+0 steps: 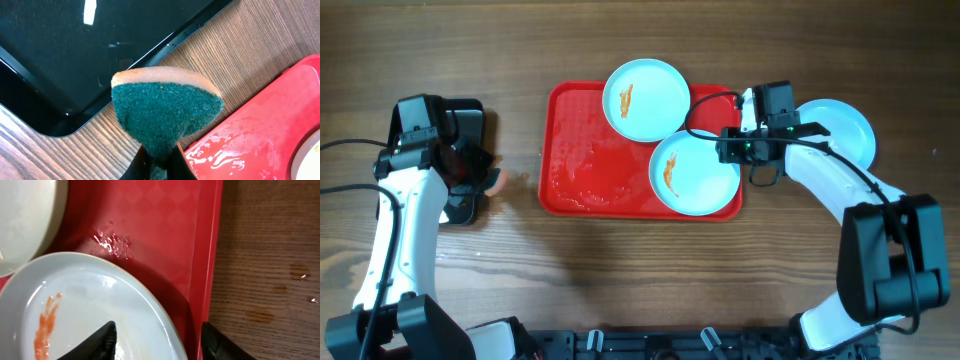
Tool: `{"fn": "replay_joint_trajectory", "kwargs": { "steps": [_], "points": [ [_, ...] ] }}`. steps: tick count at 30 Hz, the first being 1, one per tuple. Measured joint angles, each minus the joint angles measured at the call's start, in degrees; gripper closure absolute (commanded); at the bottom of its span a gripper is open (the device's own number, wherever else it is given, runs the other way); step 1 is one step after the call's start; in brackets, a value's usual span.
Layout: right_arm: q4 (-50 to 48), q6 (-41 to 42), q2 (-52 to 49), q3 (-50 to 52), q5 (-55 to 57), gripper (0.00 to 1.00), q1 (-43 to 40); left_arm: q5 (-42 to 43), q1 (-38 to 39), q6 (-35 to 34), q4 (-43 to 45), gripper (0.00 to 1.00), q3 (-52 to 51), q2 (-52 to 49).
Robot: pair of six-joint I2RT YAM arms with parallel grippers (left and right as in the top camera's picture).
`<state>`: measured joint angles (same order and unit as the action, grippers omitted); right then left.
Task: Clean dirty plates on tray and stack at the side
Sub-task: 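Release the plate and move the right gripper back over the lower plate, then push the lower plate leftward across the red tray with the right gripper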
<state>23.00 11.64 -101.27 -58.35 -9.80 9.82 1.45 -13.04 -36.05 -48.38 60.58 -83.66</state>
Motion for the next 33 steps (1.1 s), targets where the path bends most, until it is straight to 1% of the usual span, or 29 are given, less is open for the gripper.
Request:
{"fn": "replay_joint_trajectory", "kwargs": {
  "steps": [4, 15, 18, 24, 33],
  "points": [
    [0.0, -0.4, -1.0, 0.0, -0.3, 0.61, 0.1, 0.0, 0.0, 0.0, 0.0, 0.96, 0.0, 0.0],
    [0.7, -0.4, -1.0, 0.0, -0.7, 0.62, 1.7, 0.0, 0.0, 0.0, 0.0, 0.96, 0.0, 0.0],
    [1.2, -0.4, -1.0, 0.0, -1.1, 0.62, 3.0, 0.0, 0.0, 0.0, 0.0, 0.96, 0.0, 0.0],
    [1.6, 1.5, -1.0, 0.0, -2.6, 0.68, 7.7, 0.0, 0.0, 0.0, 0.0, 0.96, 0.0, 0.0],
    [-0.3, 7.2, -1.0, 0.0, -4.6, 0.67, 14.3, 0.0, 0.0, 0.0, 0.0, 0.96, 0.0, 0.0]
  ]
}}
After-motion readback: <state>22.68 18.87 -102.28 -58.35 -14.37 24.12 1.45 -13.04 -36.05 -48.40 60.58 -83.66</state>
